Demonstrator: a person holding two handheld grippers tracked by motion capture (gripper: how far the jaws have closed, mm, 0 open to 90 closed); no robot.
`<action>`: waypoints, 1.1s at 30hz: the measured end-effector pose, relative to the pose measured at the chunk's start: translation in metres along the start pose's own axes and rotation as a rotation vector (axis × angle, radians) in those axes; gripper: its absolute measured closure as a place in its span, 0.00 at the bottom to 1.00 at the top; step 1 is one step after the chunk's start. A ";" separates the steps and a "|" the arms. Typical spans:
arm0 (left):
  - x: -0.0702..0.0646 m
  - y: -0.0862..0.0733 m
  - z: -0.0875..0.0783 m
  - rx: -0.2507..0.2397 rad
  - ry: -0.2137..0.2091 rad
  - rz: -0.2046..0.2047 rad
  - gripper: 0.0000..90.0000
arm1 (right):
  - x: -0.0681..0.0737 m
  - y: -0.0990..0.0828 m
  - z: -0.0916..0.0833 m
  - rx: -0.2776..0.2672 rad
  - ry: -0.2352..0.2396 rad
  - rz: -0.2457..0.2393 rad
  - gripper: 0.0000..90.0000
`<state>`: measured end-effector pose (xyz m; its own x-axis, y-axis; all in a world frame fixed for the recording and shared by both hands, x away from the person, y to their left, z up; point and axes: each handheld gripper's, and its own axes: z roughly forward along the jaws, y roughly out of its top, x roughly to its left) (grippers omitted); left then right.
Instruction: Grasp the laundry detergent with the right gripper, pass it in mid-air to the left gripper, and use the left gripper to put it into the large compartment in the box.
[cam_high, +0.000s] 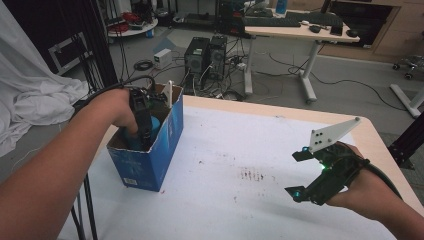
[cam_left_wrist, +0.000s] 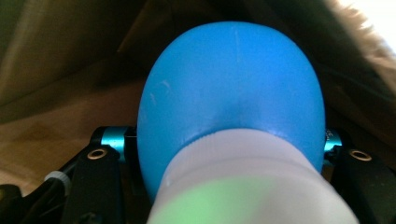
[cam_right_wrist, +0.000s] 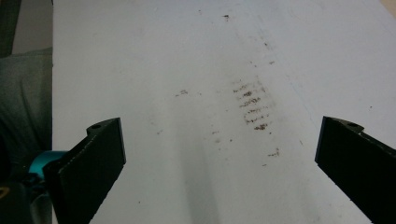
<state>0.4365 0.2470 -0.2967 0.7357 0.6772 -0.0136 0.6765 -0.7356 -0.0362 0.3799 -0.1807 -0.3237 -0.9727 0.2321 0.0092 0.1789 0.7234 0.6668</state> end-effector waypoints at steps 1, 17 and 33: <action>0.000 0.000 0.000 0.007 -0.002 0.011 0.44 | 0.000 -0.001 0.000 0.001 -0.001 0.001 0.01; -0.002 0.001 -0.003 -0.004 -0.022 -0.012 0.35 | -0.002 -0.003 0.000 -0.003 -0.001 0.006 0.01; -0.009 -0.002 -0.036 -0.016 0.005 -0.006 0.31 | -0.003 -0.006 -0.006 -0.014 -0.010 0.014 0.01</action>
<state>0.4303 0.2418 -0.2602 0.7318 0.6815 -0.0079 0.6812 -0.7318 -0.0200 0.3811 -0.1896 -0.3230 -0.9686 0.2482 0.0111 0.1900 0.7113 0.6767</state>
